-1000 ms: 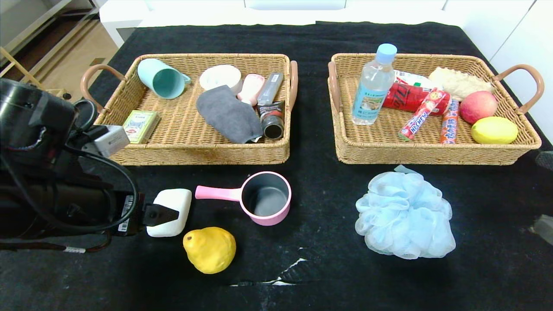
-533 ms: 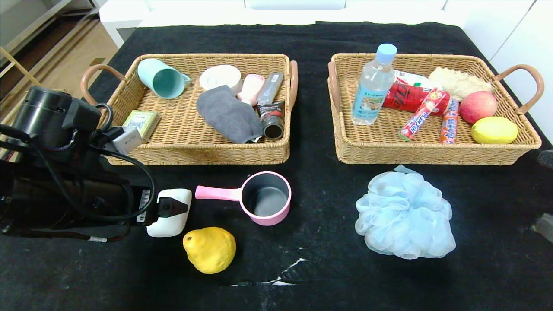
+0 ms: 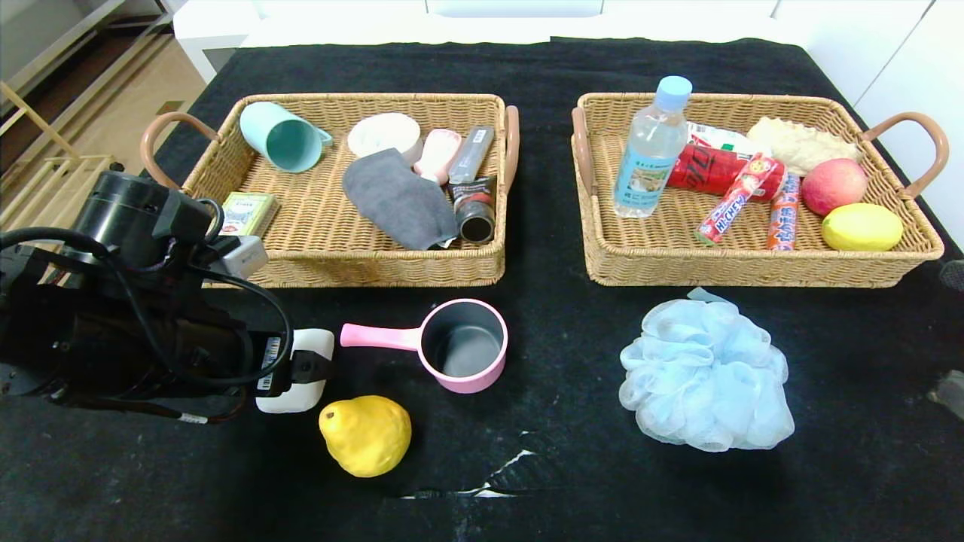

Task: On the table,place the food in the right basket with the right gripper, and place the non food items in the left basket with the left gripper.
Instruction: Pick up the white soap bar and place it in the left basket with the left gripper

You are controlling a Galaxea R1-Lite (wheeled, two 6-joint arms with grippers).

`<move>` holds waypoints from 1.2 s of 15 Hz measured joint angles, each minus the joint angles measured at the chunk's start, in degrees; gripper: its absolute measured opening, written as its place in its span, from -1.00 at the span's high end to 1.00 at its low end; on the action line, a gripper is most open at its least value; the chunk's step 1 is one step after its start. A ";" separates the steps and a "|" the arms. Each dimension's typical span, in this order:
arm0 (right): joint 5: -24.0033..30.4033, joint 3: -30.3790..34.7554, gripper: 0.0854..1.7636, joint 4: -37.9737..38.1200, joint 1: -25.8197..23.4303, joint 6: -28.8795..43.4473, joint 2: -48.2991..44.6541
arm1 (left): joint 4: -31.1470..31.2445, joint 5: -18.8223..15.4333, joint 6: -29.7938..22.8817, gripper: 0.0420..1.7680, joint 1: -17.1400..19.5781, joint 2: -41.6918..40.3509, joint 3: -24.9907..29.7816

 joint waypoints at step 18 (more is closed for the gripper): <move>0.05 -0.11 -0.92 0.09 -0.07 0.02 -0.33 | -0.11 -0.24 0.00 -0.14 0.07 2.46 0.20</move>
